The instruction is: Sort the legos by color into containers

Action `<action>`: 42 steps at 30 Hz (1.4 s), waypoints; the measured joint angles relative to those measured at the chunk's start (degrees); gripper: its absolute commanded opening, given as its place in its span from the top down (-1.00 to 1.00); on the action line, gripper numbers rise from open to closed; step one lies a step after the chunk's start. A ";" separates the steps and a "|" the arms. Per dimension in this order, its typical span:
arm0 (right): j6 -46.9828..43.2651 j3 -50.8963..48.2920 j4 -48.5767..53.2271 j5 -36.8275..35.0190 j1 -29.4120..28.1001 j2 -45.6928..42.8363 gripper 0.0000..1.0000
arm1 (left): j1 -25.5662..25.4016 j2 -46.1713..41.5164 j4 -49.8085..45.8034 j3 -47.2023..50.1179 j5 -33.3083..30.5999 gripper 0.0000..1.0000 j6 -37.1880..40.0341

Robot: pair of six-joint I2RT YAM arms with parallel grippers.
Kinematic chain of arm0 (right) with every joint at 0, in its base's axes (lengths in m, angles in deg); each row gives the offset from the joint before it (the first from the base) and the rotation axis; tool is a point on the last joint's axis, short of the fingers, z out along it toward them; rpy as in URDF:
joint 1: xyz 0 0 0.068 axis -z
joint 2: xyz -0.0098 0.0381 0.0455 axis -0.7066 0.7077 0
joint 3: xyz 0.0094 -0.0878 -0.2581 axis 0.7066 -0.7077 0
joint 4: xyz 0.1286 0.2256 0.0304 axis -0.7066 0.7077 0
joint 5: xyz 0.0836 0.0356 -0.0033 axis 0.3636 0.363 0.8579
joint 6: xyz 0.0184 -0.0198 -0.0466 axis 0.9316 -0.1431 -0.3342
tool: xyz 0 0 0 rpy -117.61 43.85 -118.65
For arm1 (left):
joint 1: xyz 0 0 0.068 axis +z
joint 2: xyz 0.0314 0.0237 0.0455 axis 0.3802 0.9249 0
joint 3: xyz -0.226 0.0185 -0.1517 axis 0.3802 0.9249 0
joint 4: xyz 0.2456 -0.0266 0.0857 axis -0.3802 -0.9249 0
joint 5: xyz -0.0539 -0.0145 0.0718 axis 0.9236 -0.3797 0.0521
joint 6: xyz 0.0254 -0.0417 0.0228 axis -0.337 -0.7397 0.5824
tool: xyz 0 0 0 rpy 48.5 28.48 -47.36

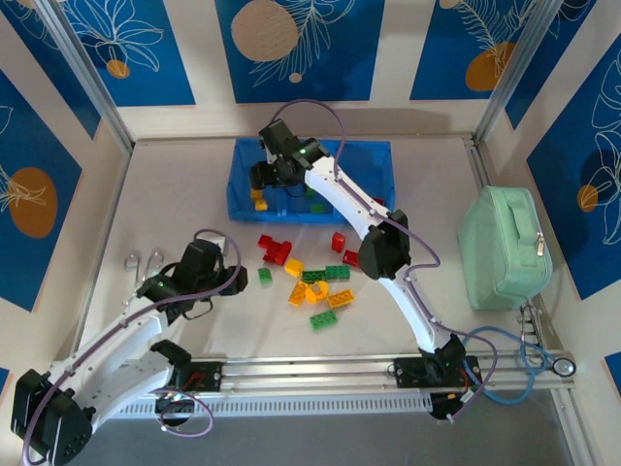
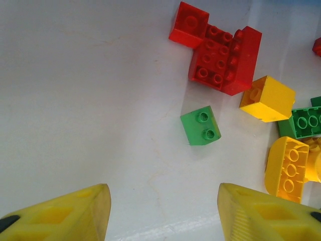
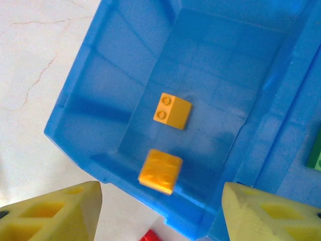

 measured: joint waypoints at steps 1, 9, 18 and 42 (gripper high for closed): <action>0.02 0.48 0.04 -0.13 -0.04 0.00 -0.28 | 0.00 -0.07 -0.02 0.00 0.02 -0.17 0.00; 0.02 -3.41 -0.11 -1.14 -0.59 -4.31 -0.28 | -0.04 4.85 -0.61 -2.08 0.94 -0.26 0.46; -0.04 -37.64 -9.81 -4.04 -1.97 -34.01 -0.31 | -2.78 12.28 0.66 -5.75 2.60 -0.31 0.74; 9.94 -90.66 -25.16 -6.58 6.29 -68.13 -0.30 | -4.90 37.16 7.02 -13.25 2.62 -0.10 1.11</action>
